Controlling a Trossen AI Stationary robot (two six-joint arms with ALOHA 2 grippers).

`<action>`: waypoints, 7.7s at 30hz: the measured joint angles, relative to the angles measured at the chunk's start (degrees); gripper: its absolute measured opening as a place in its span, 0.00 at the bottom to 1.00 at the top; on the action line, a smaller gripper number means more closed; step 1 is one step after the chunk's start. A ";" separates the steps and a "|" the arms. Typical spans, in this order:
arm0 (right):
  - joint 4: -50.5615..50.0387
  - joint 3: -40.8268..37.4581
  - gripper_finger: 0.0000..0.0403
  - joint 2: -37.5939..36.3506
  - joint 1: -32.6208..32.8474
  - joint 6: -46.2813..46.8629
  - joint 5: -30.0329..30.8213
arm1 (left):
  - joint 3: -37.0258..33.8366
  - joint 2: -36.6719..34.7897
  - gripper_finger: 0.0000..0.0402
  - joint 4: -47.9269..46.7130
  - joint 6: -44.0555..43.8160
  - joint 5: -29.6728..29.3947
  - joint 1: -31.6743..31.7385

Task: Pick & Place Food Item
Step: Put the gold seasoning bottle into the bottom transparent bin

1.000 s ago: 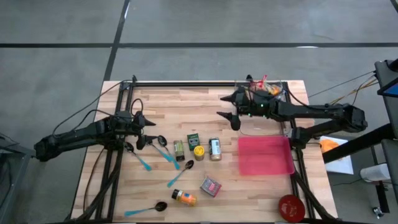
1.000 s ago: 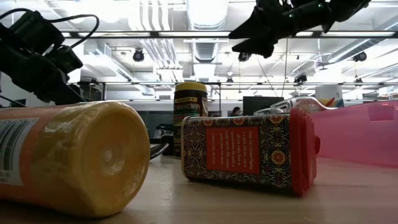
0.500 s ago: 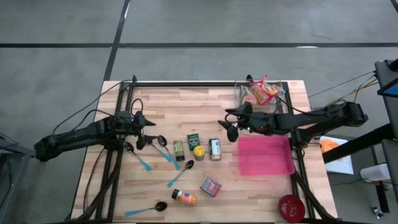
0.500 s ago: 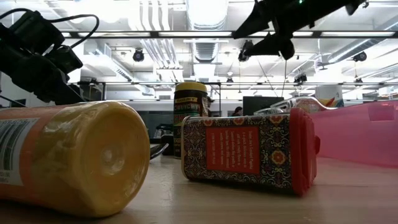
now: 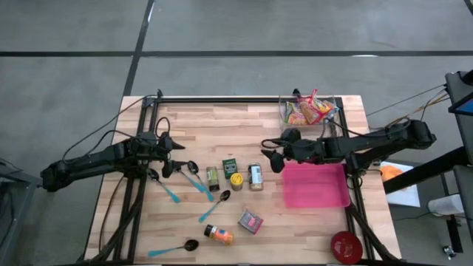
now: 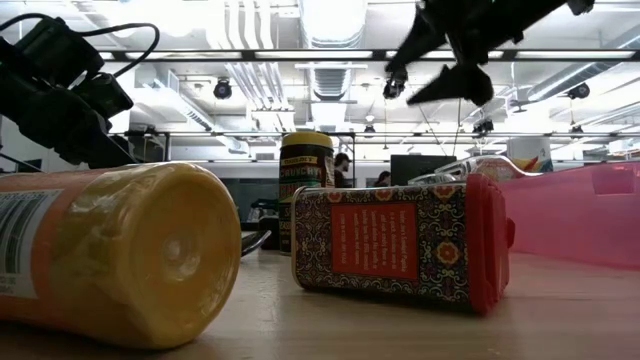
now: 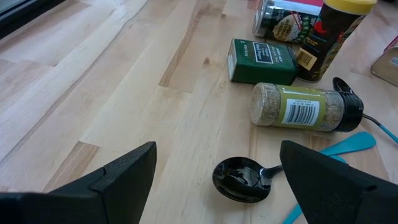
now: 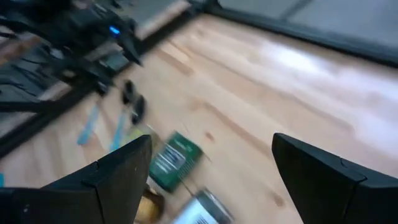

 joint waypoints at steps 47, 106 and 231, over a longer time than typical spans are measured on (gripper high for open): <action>-36.30 32.06 0.82 41.56 2.25 34.32 -7.55 | 0.00 -0.03 0.86 -0.01 -0.01 0.00 -0.01; -38.30 31.68 0.65 43.34 2.27 38.84 -7.26 | 0.00 0.12 0.86 0.00 -0.01 0.00 -0.01; -35.89 31.03 0.68 46.36 2.21 38.96 -8.82 | 0.00 0.34 0.86 -0.02 -0.01 -0.02 -0.01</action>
